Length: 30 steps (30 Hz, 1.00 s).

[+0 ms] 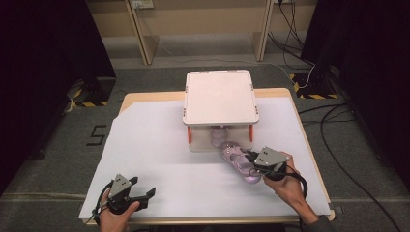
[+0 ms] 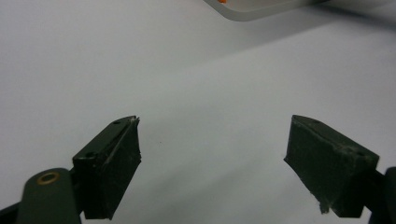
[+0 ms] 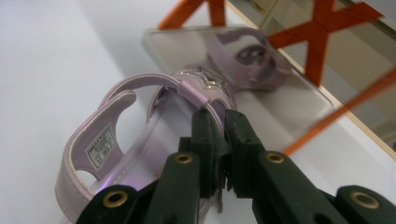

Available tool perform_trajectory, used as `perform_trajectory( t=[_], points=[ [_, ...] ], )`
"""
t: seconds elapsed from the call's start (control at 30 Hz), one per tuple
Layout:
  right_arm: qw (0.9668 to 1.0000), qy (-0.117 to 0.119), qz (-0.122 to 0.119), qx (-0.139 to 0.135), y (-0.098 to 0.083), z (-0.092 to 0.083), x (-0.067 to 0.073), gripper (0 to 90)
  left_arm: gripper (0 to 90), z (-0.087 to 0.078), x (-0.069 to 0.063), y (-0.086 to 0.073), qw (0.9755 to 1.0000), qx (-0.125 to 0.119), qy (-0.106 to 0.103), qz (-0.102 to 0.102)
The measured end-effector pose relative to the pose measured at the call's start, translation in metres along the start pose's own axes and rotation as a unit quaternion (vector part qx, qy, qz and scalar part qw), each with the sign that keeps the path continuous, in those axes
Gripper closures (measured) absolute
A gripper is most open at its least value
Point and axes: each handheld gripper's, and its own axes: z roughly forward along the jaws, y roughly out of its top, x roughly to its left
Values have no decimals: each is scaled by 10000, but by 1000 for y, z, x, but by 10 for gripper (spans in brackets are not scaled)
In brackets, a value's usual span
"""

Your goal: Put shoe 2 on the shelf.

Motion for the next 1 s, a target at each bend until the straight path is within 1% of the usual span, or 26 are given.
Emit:
perform_trajectory(
  t=[0.1, 0.17, 0.2, 0.23, 0.27, 0.33, 0.37, 0.4, 0.43, 0.6, 0.63, 0.67, 0.77, 0.8, 0.83, 0.87, 0.9, 1.0],
  points=[
    [9995, -185, 227, 88, -4, 3, -7, 834, 171, 0, 0, 0, 10000, 3, 4, 2],
    [9989, -341, 292, 143, -4, 5, -11, 834, 171, 0, 0, 0, 10000, 14, 9, 6],
    [9989, -341, 292, 143, -4, 5, -11, 834, 171, 0, 0, 0, 10000, 14, 9, 6],
    [9984, -409, 341, 169, -5, 7, -13, 834, 171, 0, 0, 0, 10000, 4, 12, 6],
    [9972, -596, 353, 264, -5, 12, -17, 833, 171, 0, 0, 0, 10000, 15, 8, 17],
    [9960, -733, 361, 356, -5, 15, -18, 833, 172, 0, 0, 0, 10000, 17, 13, 9],
    [9960, -733, 361, 356, -5, 15, -18, 833, 172, 0, 0, 0, 10000, 17, 13, 9],
    [9955, -792, 358, 381, -5, 18, -19, 833, 172, 0, 0, 0, 10000, 14, 16, 1],
    [9944, -856, 482, 393, -4, 23, -20, 833, 171, 0, 0, 0, 10000, 26, 13, 16],
    [9920, -1012, 639, 399, 2, 41, -25, 832, 172, 1, -1, -1, 10000, 52, 8, 16],
    [9910, -1061, 697, 433, 3, 45, -25, 832, 172, 1, -1, -1, 10000, 48, 8, 14],
    [9902, -1119, 699, 456, 5, 49, -26, 832, 171, 1, 0, -1, 10000, 47, 12, 14],
    [9864, -1362, 755, 525, 7, 60, -27, 830, 171, 1, 0, -1, 10000, 52, 12, 17],
    [9864, -1362, 755, 525, 7, 60, -27, 830, 171, 1, 0, -1, 10000, 52, 12, 17],
    [9841, -1510, 756, 545, 9, 68, -28, 826, 171, 1, 0, -1, 10000, 54, 1, 21],
    [9841, -1510, 756, 545, 9, 68, -28, 826, 171, 1, -1, -1, 10000, 54, -6, 21],
    [9835, -1557, 772, 496, 10, 73, -27, 811, 171, 1, -1, -1, 10000, 65, -4, 44],
    [9840, -1528, 786, 476, 10, 78, -25, 804, 171, 1, -1, -1, 10000, 63, -7, 39]
  ],
)
